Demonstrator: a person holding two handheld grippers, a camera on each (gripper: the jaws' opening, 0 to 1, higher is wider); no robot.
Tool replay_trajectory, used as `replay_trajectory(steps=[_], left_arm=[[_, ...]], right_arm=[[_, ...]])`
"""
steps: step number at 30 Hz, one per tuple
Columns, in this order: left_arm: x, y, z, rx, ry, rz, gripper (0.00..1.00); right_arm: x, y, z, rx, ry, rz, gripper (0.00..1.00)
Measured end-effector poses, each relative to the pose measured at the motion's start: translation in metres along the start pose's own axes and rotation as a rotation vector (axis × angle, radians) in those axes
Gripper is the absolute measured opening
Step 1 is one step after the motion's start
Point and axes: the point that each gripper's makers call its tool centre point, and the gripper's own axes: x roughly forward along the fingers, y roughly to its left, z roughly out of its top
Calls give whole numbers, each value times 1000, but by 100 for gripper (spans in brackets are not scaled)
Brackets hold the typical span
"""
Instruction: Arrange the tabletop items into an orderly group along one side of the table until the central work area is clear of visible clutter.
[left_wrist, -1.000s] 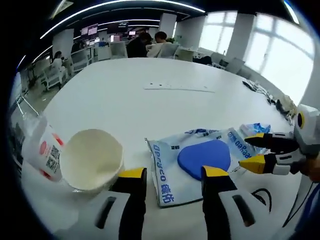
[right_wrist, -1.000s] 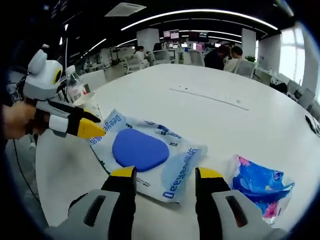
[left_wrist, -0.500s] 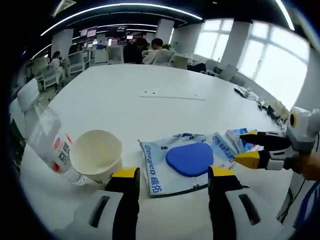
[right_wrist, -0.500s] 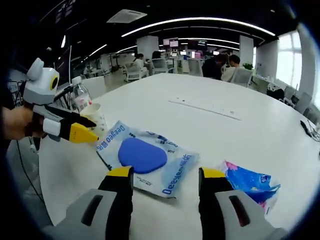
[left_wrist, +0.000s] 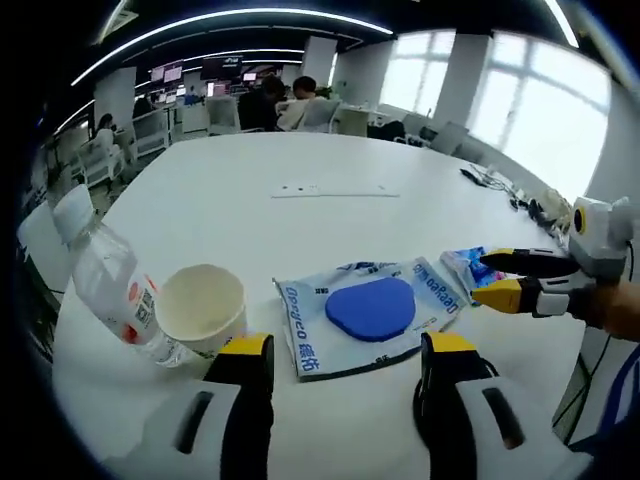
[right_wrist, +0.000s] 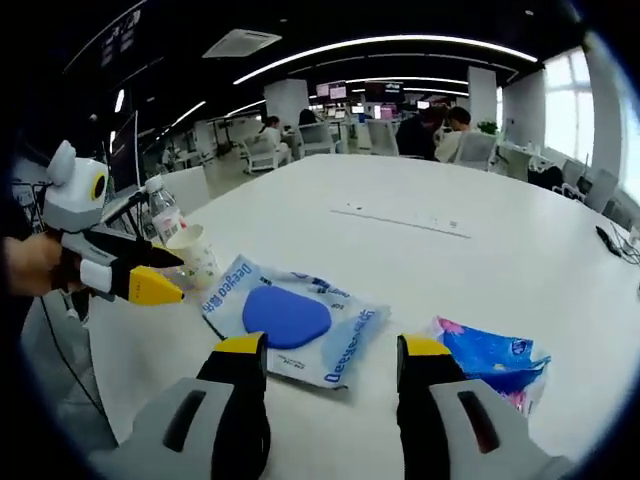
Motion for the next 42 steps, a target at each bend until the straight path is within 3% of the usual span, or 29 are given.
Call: replay_trajectory(steps=[10,22,27,34,42], left_arm=[[-11,-1,-22,-13,31,-2,56],[-20,-14,-36,-4,44,-17,54],[-19,-23,-46,-7,60,-37,54],[-17,-30,-46,-7,65,-48,54],[-11,-42,-60,-5,101,-67,53]], right_arm=[[-17,0,-5,45,-23,-10,48],[-34,13,-25,28,11,9,47],[-39,23,-35,32,24,21,47],[-39,28,-39,27,36,34,47],[-43,33,-61,41,69,36,47]])
